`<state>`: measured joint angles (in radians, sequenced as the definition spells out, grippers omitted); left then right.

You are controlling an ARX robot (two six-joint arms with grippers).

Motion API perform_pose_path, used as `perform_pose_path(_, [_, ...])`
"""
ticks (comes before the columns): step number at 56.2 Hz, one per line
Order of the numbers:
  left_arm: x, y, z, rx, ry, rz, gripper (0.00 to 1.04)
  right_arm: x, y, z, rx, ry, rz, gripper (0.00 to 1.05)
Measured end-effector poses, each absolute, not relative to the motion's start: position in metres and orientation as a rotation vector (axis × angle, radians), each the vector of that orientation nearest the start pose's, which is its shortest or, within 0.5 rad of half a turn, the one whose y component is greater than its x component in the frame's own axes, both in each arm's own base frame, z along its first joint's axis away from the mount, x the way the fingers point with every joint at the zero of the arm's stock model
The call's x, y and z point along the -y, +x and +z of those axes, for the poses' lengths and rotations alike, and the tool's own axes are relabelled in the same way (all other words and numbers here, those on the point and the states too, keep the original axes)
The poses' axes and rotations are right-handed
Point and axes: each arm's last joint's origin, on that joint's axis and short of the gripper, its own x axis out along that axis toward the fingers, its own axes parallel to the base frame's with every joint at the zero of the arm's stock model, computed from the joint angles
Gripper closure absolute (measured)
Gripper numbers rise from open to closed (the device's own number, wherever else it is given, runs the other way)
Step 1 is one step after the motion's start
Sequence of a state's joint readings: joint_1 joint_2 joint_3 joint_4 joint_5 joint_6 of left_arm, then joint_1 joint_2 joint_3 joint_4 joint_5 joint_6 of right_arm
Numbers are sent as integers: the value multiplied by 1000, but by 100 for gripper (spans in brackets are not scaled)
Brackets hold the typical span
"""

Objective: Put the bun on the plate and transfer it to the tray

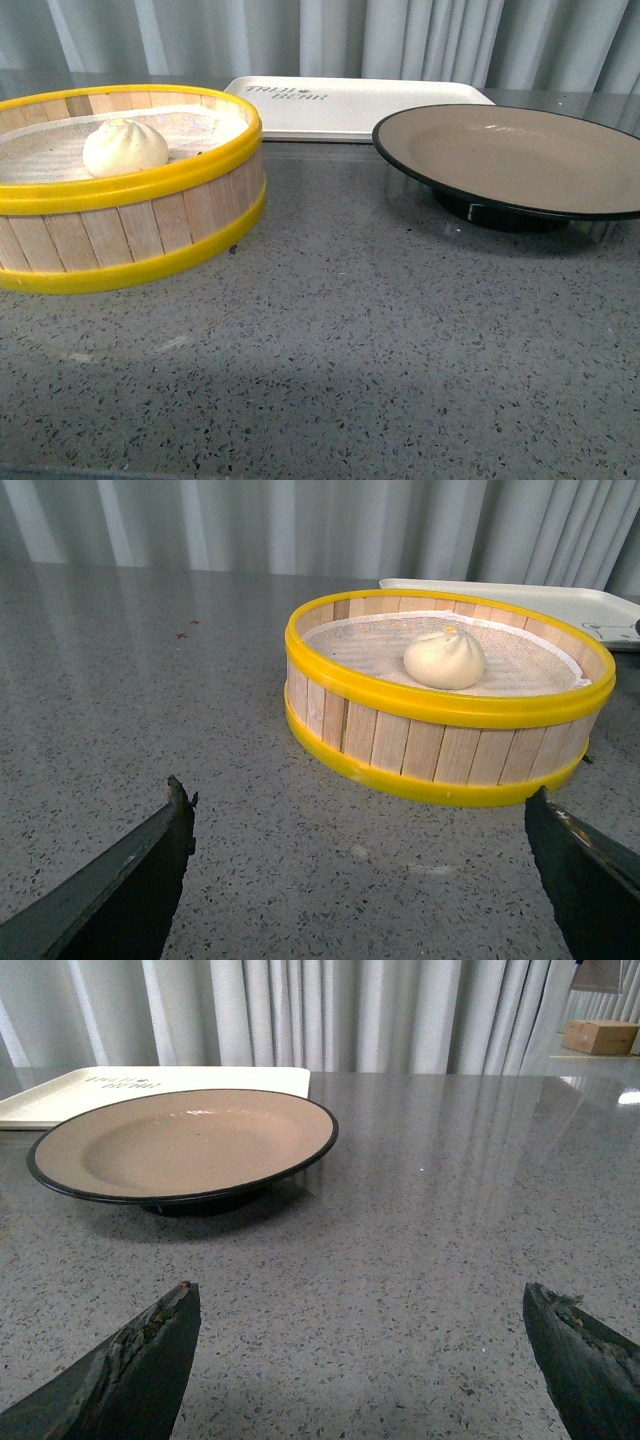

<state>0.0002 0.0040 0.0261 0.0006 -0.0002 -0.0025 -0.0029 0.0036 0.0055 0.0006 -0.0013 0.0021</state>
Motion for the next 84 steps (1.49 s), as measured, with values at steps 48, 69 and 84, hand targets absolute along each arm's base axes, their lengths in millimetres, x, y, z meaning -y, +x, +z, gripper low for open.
perform_pose_path(48, [0,96,172,23,-2,0,7,0,98,165,2,2,-2,8])
perform_pose_path(69, [0,100,172,-333,-69,-38,7,0,98,165,2,2,-2,8])
perform_pose_path(84, [-6,126,209,-347,-109,-12,7,0,98,165,2,2,-2,8])
